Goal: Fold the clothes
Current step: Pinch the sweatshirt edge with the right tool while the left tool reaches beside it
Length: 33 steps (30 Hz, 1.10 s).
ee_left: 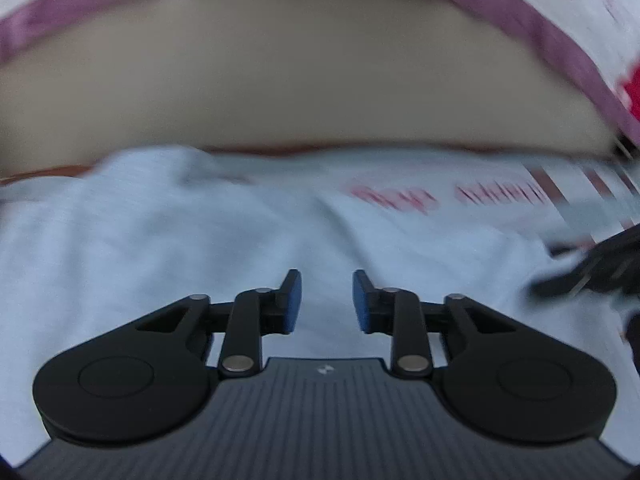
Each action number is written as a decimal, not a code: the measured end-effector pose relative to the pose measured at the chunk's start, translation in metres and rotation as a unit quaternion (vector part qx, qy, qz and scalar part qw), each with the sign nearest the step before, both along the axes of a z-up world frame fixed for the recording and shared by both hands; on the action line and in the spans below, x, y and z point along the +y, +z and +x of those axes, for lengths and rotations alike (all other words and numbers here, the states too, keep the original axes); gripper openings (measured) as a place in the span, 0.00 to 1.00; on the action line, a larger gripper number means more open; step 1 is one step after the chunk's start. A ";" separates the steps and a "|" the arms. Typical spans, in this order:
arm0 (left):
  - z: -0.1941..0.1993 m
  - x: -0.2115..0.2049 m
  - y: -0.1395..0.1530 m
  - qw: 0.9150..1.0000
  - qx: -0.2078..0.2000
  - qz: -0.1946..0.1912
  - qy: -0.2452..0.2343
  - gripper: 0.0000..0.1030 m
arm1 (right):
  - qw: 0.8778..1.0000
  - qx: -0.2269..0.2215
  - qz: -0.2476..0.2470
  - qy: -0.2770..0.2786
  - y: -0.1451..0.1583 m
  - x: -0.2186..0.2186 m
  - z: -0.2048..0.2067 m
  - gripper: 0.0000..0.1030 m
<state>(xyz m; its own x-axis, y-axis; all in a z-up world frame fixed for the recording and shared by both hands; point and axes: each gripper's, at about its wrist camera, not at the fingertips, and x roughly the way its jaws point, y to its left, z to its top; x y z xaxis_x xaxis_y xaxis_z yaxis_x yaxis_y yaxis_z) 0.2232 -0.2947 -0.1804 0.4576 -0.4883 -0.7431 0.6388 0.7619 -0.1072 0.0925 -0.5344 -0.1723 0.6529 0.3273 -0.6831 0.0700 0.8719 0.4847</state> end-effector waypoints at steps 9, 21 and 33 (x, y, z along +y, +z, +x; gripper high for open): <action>0.057 0.060 0.012 0.978 -0.107 0.100 0.146 0.66 | 0.945 -0.080 -0.218 -0.230 0.030 -0.076 -0.004 0.02; 0.184 0.128 -0.002 0.993 -0.033 0.028 0.112 0.75 | 0.947 -0.080 -0.263 -0.169 0.017 -0.050 0.017 0.02; 0.145 0.114 -0.020 0.999 -0.033 0.003 0.010 0.01 | 0.950 -0.074 -0.267 -0.143 -0.007 -0.044 0.019 0.03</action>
